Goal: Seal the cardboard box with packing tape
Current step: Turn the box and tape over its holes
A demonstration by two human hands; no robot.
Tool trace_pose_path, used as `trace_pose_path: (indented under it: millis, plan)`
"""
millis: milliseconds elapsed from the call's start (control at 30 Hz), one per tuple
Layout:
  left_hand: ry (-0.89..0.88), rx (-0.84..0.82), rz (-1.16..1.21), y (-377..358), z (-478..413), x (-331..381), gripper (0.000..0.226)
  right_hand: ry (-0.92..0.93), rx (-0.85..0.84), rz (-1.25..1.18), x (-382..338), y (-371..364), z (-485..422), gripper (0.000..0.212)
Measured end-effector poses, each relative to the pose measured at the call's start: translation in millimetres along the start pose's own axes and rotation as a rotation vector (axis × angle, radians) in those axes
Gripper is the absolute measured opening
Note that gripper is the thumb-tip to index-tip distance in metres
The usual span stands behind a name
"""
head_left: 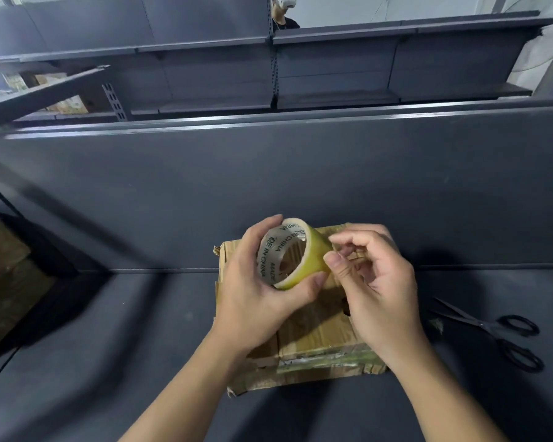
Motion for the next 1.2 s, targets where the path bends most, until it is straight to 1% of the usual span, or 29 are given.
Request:
trace_pose_path:
  millis: [133,200,300,400,467,567,767,933,1067,1133,1167,1200]
  plan:
    - [-0.038,-0.024,-0.011,-5,1,5,0.082,0.014,0.008,-0.062,1,2,-2,0.006]
    - [-0.051,-0.024,-0.031,-4,1,5,0.083,0.009,0.017,-0.061,1,3,-3,0.008]
    - [-0.075,-0.029,-0.053,-5,1,7,0.084,0.004,0.021,0.006,-1,2,-4,0.010]
    - [-0.082,-0.026,-0.067,-4,1,8,0.084,-0.004,-0.031,0.113,-3,-5,-5,0.013]
    - [-0.073,-0.028,-0.087,-4,2,8,0.083,-0.013,-0.080,0.172,-2,-11,-5,0.014]
    - [-0.031,-0.037,-0.112,-5,2,6,0.082,-0.029,-0.126,0.196,3,-15,-5,0.014]
    - [0.045,-0.045,-0.103,-5,0,0,0.081,-0.003,-0.121,0.237,2,-15,-3,0.016]
    - [0.081,-0.060,-0.092,-8,-1,-2,0.082,0.016,-0.066,0.177,0,-11,-1,0.013]
    - [0.099,-0.039,-0.072,-4,-2,-5,0.085,-0.022,0.020,-0.010,1,1,2,0.009]
    - [0.077,-0.047,-0.079,-6,-1,-3,0.084,-0.047,0.016,-0.070,3,1,3,0.029]
    - [0.064,-0.063,-0.084,-8,-1,-1,0.083,-0.053,0.008,-0.061,3,0,3,0.036]
    - [0.057,-0.075,-0.086,-10,0,0,0.083,-0.049,0.002,-0.033,3,0,3,0.035]
Point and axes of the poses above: each hand's wrist, its own z-axis away from the middle knuckle, its own y-axis out of the back of the hand, x = y × z, the point moved 10 cm from there along -z, towards the middle knuckle, and after that the axes turned 12 degrees about -x, right-handed, at the moved point
